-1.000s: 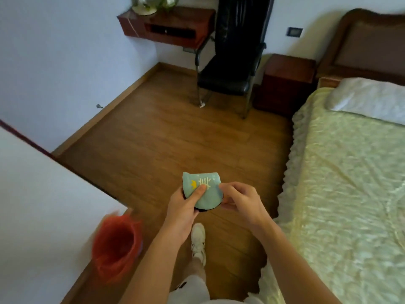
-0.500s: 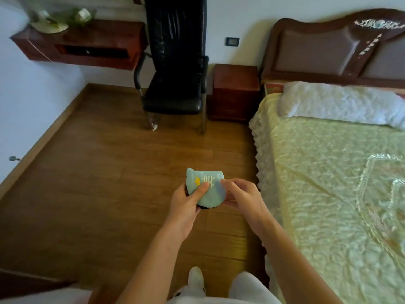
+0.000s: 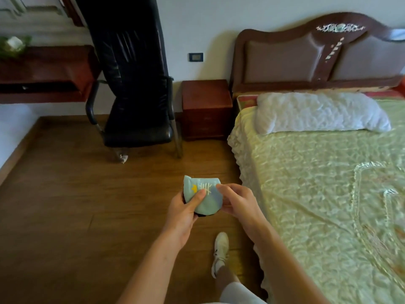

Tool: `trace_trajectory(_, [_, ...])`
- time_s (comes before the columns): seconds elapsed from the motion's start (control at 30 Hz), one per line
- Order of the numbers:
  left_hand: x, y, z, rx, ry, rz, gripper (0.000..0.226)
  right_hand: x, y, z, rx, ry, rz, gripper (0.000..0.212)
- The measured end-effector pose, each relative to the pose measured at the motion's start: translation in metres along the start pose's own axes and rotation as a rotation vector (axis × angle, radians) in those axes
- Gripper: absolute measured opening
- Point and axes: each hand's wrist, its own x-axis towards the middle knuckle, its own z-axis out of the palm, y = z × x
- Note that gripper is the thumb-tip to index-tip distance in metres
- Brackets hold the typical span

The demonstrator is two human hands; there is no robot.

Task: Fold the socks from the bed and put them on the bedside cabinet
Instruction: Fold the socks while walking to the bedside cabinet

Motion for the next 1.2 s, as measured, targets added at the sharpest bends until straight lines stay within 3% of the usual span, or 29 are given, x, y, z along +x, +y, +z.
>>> trace_trajectory(0.1, [0.060, 0.031, 0.039, -0.016, 0.003, 0.014, 0.024, 0.067, -0.034, -0.028, -0.010, 0.007, -0.011, 0.032])
trace_trajectory(0.27, [0.144, 0.086, 0.102, -0.027, 0.025, 0.056, 0.053, 0.164, -0.089, -0.069, -0.030, -0.010, -0.037, 0.045])
trace_trajectory(0.4, [0.192, 0.113, 0.127, -0.016, 0.047, 0.058, 0.043, 0.218, -0.113, -0.085, 0.000, -0.033, -0.017, 0.046])
trace_trajectory(0.67, [0.283, 0.154, 0.139, -0.006, 0.089, 0.024, 0.025, 0.313, -0.144, -0.092, 0.023, -0.053, -0.015, 0.045])
trace_trajectory(0.93, [0.414, 0.201, 0.145, -0.016, 0.029, 0.000, 0.030, 0.439, -0.169, -0.085, 0.042, 0.026, 0.046, 0.037])
trace_trajectory(1.2, [0.557, 0.302, 0.124, -0.034, -0.037, 0.012, 0.039, 0.587, -0.255, -0.043, -0.027, 0.070, 0.044, 0.028])
